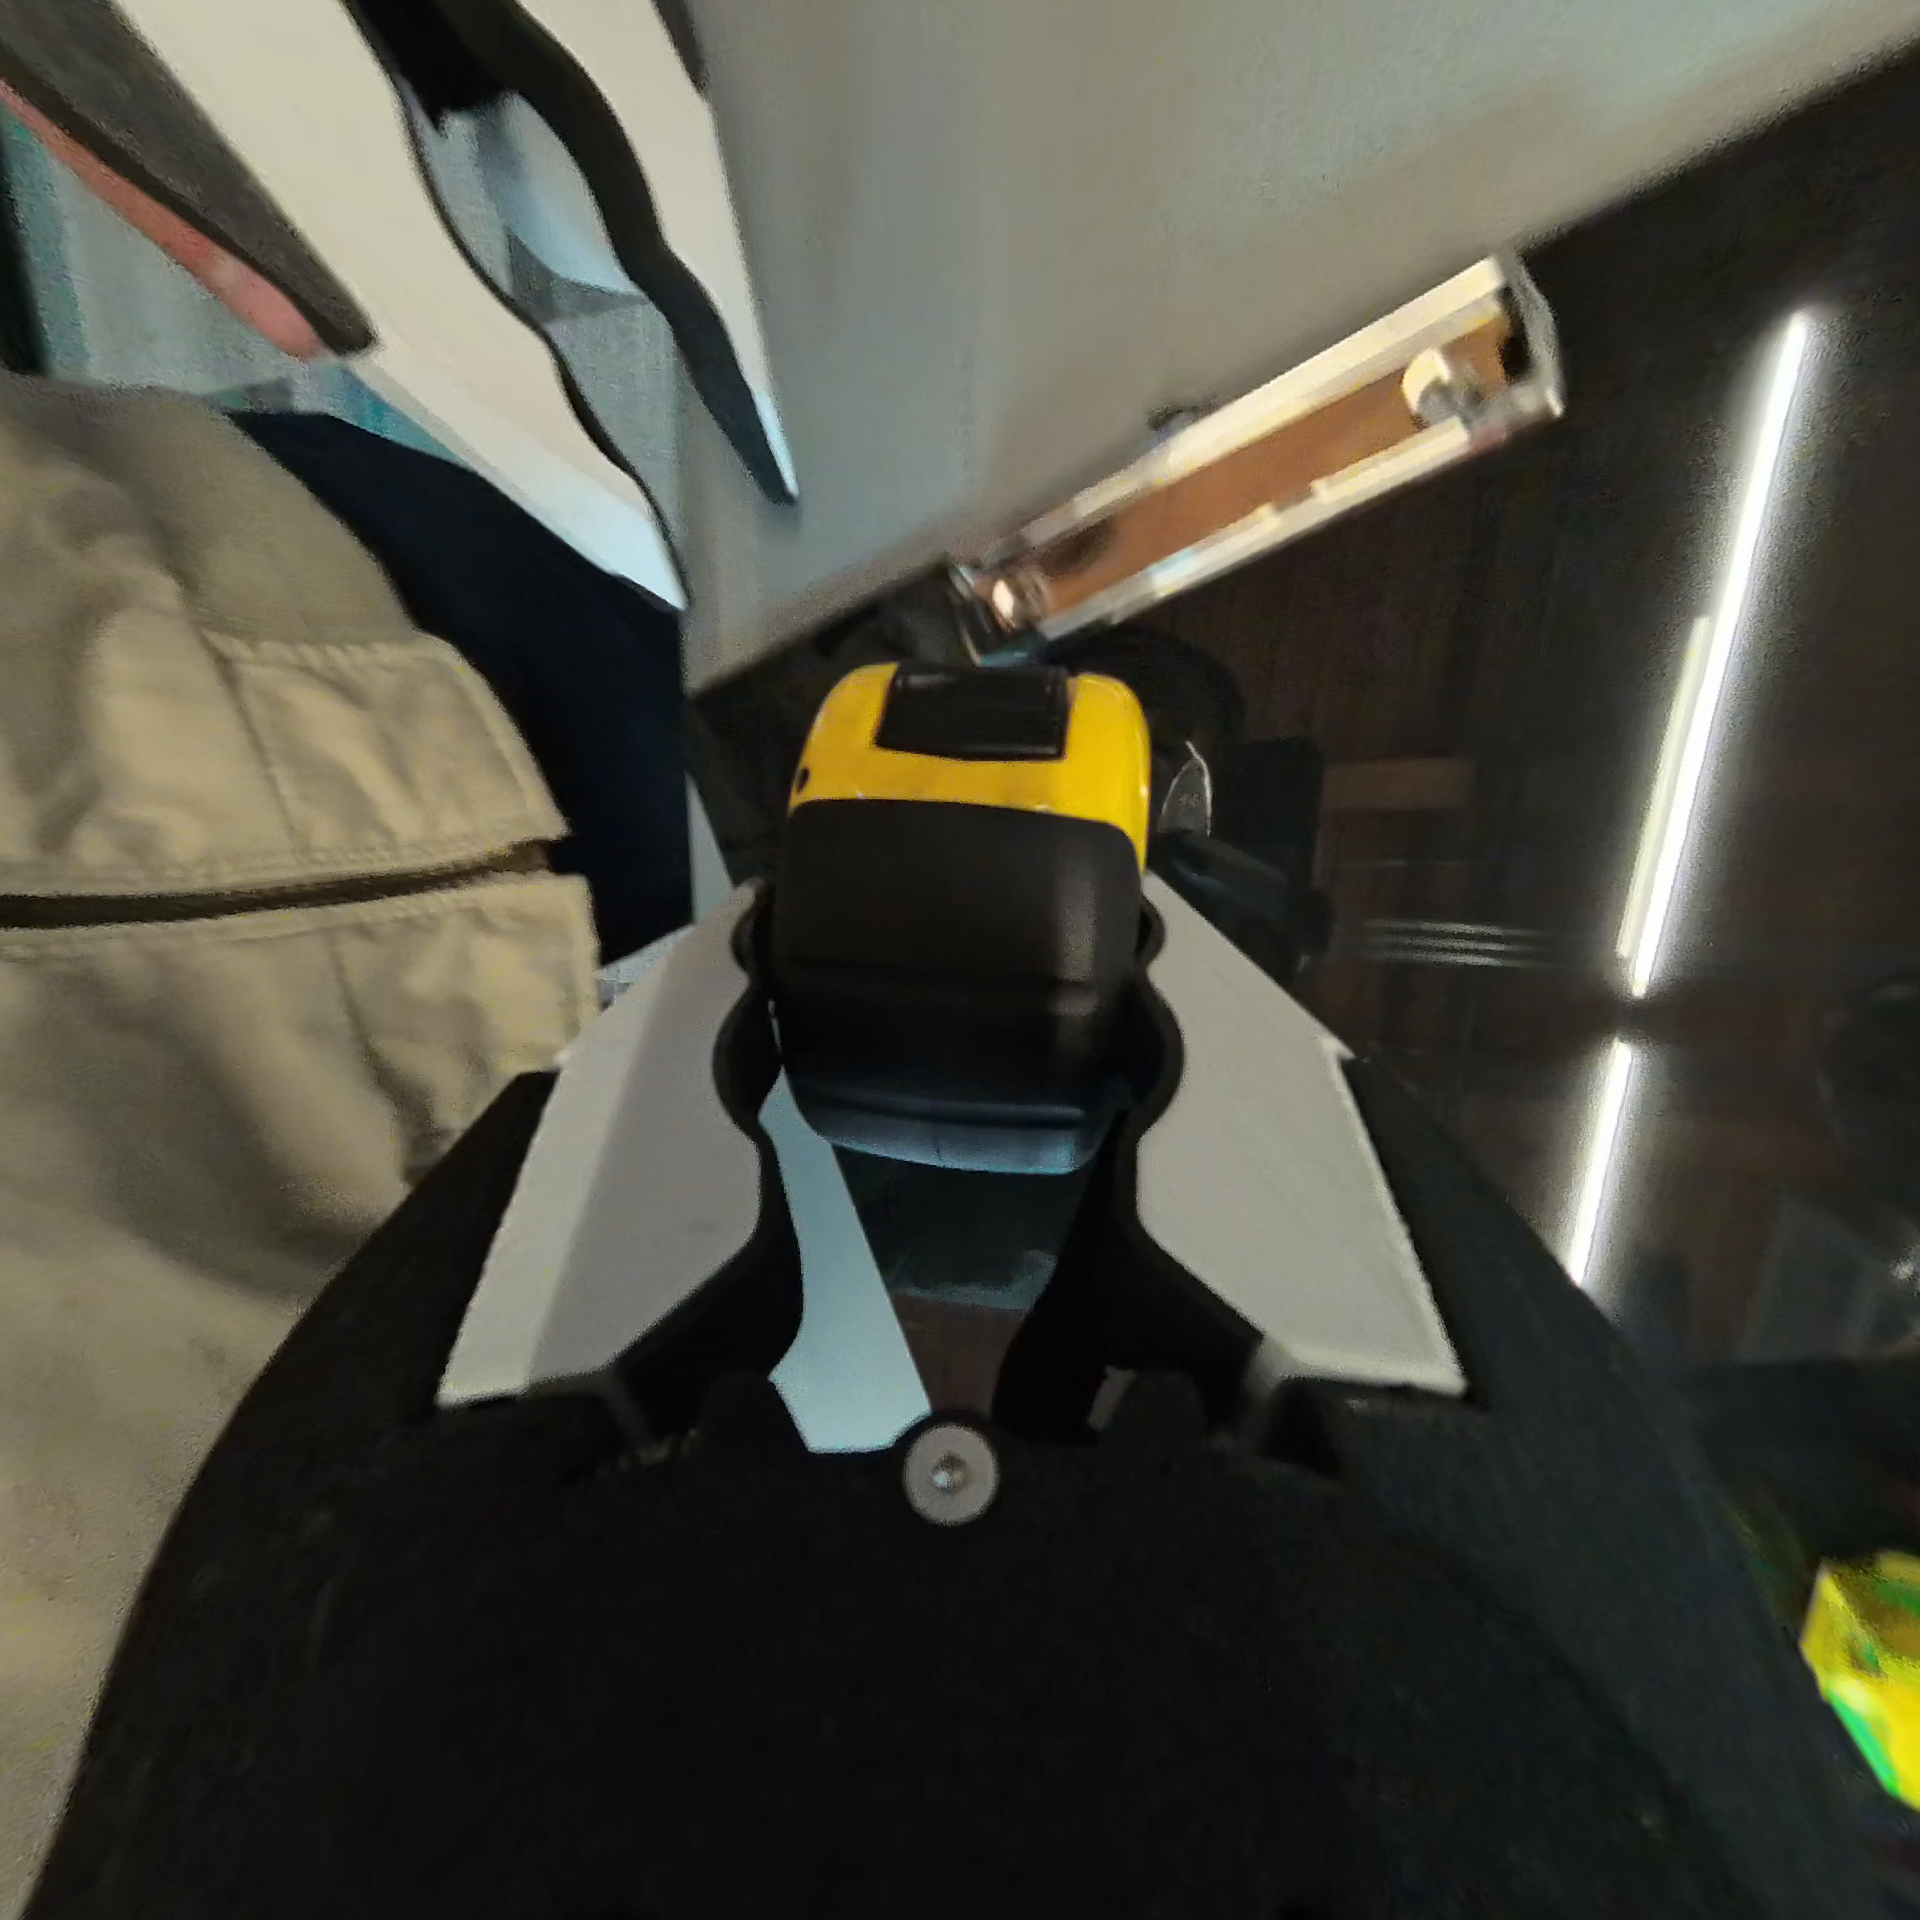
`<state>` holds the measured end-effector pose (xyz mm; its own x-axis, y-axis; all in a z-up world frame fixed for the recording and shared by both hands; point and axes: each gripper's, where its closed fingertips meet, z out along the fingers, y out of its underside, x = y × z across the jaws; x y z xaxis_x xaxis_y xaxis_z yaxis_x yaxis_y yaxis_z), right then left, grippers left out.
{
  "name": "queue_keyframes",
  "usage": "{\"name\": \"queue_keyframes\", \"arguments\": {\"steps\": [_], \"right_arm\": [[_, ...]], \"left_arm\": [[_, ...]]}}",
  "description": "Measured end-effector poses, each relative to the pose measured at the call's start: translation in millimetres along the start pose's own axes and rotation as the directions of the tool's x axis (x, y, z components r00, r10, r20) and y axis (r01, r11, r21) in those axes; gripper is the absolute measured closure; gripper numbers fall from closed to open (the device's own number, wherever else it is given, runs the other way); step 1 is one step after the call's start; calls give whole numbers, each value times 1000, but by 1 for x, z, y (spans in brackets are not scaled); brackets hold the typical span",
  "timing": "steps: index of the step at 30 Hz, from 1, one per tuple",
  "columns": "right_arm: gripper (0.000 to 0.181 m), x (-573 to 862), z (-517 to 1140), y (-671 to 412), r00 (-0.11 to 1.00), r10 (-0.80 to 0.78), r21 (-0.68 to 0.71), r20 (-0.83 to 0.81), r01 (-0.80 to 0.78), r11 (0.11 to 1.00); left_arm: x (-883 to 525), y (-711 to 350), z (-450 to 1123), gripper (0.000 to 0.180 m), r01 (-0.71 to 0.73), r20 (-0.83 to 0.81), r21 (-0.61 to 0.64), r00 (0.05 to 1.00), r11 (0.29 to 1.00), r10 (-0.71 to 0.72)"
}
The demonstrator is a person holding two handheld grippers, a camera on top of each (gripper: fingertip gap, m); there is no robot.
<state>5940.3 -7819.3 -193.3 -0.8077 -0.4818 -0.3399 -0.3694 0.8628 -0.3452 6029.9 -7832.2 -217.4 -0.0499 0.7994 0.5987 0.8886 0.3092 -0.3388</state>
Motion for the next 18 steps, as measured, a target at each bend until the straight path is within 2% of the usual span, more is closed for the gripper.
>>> {"name": "queue_keyframes", "arguments": {"steps": [9,14,18], "right_arm": [[116,31,-27,93,995,-3,-94,-103,-7,996],[115,27,-34,144,990,16,-80,-138,-27,996],[116,27,-39,157,986,56,16,-159,-54,998]], "left_arm": [[47,-55,38,147,-71,-16,21,997,997,71],[81,-72,58,147,-19,-70,28,997,999,21],[106,-92,71,147,53,-111,46,993,998,-47]]}}
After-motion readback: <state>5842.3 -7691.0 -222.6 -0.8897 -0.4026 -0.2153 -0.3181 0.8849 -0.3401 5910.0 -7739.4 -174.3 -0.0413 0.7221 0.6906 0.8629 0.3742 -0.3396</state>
